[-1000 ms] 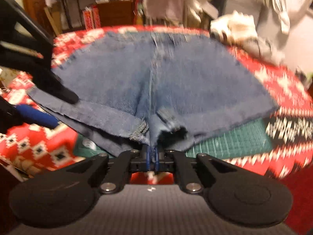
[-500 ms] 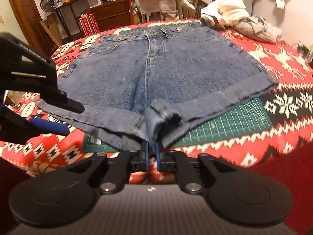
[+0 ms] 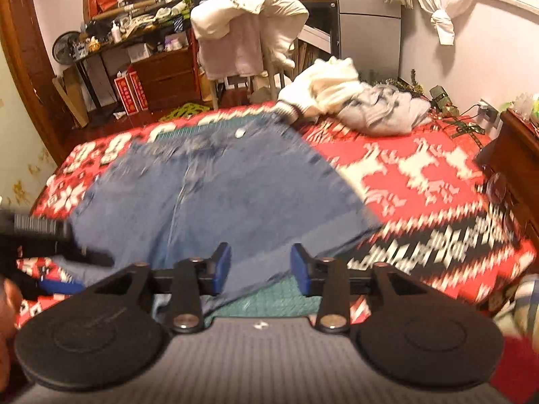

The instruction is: Fold clothes

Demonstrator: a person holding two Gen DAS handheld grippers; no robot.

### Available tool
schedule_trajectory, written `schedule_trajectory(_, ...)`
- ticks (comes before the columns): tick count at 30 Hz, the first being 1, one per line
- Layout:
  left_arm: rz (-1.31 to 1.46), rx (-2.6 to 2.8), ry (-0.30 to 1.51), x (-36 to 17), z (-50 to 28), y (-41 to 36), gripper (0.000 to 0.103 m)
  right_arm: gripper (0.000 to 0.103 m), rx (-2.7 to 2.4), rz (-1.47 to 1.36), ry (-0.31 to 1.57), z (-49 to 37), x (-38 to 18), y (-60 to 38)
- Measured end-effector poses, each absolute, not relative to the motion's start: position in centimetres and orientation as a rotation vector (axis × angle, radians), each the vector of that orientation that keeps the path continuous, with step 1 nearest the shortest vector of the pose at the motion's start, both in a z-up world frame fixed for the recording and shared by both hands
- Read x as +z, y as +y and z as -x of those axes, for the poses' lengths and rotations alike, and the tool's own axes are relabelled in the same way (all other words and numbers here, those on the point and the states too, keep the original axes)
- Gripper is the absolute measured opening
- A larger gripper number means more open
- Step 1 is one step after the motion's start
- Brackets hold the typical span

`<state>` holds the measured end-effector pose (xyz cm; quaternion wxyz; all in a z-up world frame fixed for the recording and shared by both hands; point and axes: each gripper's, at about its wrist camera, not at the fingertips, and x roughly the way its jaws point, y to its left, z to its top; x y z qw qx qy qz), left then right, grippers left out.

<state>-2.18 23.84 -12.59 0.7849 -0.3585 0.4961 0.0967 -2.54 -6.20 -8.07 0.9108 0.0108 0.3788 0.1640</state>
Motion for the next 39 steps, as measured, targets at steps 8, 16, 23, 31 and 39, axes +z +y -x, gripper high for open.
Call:
schedule_trajectory(8,0.649,0.138,1.04,-12.5,0.9,20.9,0.074,0.103,0.285,-0.067,0.72,-3.7,-5.2,-10.4)
schedule_trajectory(16,0.583,0.113,0.975,-11.8,-0.9,20.2,0.072,0.103,0.407,-0.095,0.689,-7.9,-5.3,-13.0)
schedule_trajectory(23,0.637,0.013,0.99,-12.7,-3.4,21.1,0.064,0.102,0.42,0.15,0.763,-11.0,-6.2,-11.4)
schedule_trajectory(31,0.481,-0.03,1.084,-14.8,-4.3,18.6,0.003,0.021,0.442,0.159,0.985,-14.6,-10.5,-10.6)
schedule_trajectory(39,0.378,-0.014,1.137,-15.9,-4.1,17.2,0.002,0.01,0.393,0.232,1.127,-16.7,-15.5,-11.2)
